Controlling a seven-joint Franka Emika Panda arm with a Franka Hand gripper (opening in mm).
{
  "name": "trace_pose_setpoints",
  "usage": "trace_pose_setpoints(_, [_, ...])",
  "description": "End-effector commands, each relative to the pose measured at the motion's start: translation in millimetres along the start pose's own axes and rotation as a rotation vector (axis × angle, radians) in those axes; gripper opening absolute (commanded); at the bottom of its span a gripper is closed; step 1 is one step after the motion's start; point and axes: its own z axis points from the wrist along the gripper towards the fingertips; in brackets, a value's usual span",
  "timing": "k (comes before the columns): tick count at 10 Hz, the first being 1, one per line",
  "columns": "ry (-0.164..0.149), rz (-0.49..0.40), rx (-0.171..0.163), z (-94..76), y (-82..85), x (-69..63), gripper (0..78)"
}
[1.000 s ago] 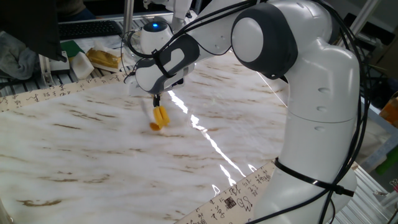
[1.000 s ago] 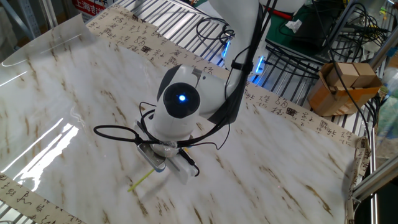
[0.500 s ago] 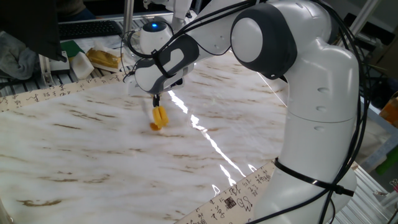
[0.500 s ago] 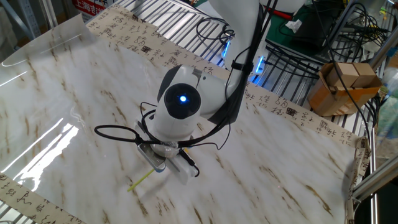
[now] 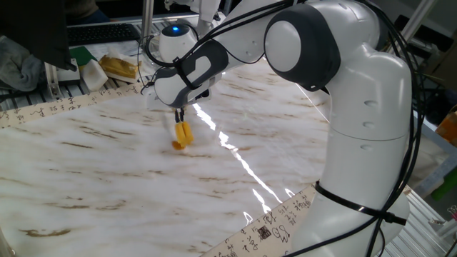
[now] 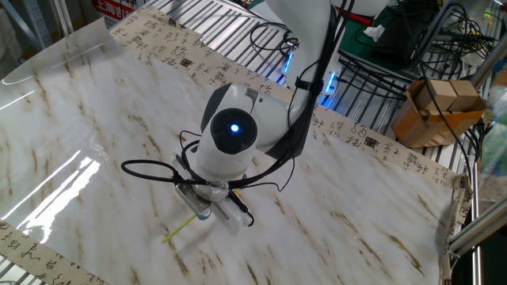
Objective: Clean the tabletop with a sponge
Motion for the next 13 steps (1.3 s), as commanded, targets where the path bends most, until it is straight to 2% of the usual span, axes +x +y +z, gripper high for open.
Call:
trace_pose_setpoints(1, [-0.001, 0.000, 0.002, -1.6, -0.1, -1.3, 77.4])
trace_pose_setpoints(10, [-0.001, 0.000, 0.002, -1.6, -0.1, -1.3, 77.4])
trace_pose_setpoints(11, [0.001, -0.006, -0.026, 8.3, 11.9, -9.0, 77.4])
trace_pose_setpoints(13, [-0.011, -0.007, -0.037, 15.2, 12.8, -15.7, 77.4])
